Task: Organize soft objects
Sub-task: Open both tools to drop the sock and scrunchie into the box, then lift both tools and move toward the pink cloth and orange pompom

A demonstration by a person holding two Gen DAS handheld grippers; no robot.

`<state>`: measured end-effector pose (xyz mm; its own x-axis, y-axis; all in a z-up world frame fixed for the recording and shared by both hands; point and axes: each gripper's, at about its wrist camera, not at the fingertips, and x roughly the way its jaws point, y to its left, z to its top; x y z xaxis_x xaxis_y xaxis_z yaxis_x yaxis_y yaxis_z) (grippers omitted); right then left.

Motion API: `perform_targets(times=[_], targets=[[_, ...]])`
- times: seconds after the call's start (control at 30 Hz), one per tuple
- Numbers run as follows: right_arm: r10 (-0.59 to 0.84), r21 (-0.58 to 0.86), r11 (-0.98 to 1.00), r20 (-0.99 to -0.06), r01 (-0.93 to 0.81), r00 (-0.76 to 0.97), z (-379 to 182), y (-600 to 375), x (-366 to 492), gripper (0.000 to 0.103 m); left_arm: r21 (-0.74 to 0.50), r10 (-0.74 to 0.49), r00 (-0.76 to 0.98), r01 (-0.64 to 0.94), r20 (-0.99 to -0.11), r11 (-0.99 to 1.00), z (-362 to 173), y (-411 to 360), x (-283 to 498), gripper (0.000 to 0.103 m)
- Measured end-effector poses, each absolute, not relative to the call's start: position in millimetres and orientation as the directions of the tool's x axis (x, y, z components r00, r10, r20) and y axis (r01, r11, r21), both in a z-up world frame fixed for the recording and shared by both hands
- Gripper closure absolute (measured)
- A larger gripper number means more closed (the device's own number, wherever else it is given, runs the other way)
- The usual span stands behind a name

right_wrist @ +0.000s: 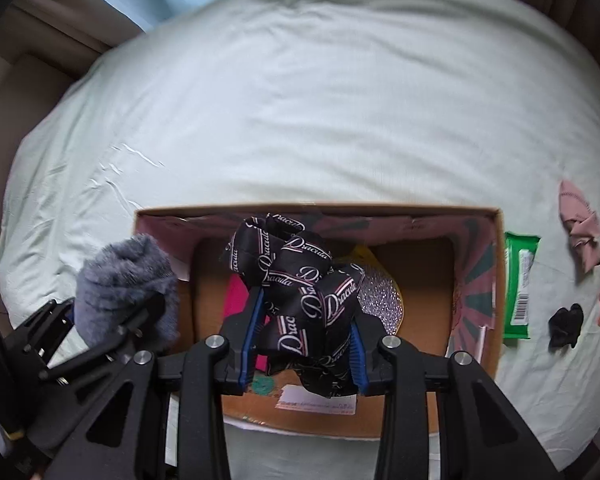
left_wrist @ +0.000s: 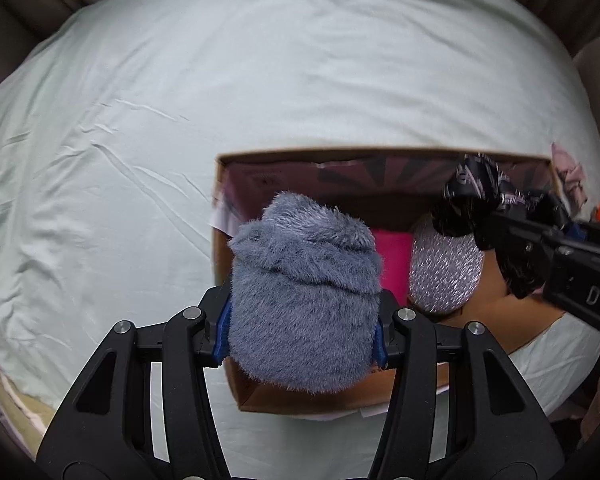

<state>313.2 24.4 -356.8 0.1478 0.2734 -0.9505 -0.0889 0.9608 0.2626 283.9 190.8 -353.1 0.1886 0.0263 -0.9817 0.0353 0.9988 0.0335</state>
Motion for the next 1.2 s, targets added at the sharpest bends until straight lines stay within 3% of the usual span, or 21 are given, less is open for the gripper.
perform_targets(times=[0.17,0.23,0.3,0.37,0.4,0.43,0.47,0.83,1.2], targets=[[0.278,0.271,0.959,-0.956,-0.077,0.092,-377,23,323,0.069,0.029,0.019,0.146,0.068,-0.989,0.997,-371,183,289,0.055],[0.28,0.275,0.959,-0.957,-0.067,0.078,-381,22,326,0.069,0.005,-0.007,0.152,0.077,-0.988,0.997,-368,181,291,0.044],[0.298,0.296,0.953,-0.954,-0.063,0.037,-388,22,331,0.065,-0.027,-0.042,0.15,0.105,-0.988,0.994,-361,176,293,0.013],[0.307,0.306,0.951,-0.951,-0.05,0.017,-392,18,335,0.056,-0.019,-0.047,0.185,0.15,-0.982,0.989,-346,171,288,0.0],[0.304,0.302,0.952,-0.952,-0.045,0.025,-391,16,336,0.039,-0.005,-0.039,0.194,0.172,-0.98,0.985,-342,167,285,0.0],[0.298,0.297,0.954,-0.954,-0.04,0.033,-390,13,336,0.01,0.001,-0.036,0.193,0.187,-0.98,0.982,-341,164,282,0.0],[0.3,0.299,0.954,-0.953,-0.037,0.033,-390,11,335,0.0,0.002,-0.034,0.184,0.192,-0.982,0.981,-343,163,280,0.0],[0.312,0.307,0.949,-0.946,-0.071,0.091,-370,5,320,0.0,-0.027,-0.052,0.176,0.142,-0.983,0.989,-330,176,263,0.0],[0.311,0.292,0.95,-0.925,-0.114,0.22,-308,2,283,0.0,-0.025,-0.062,0.309,0.122,-0.949,0.992,-262,182,229,0.0]])
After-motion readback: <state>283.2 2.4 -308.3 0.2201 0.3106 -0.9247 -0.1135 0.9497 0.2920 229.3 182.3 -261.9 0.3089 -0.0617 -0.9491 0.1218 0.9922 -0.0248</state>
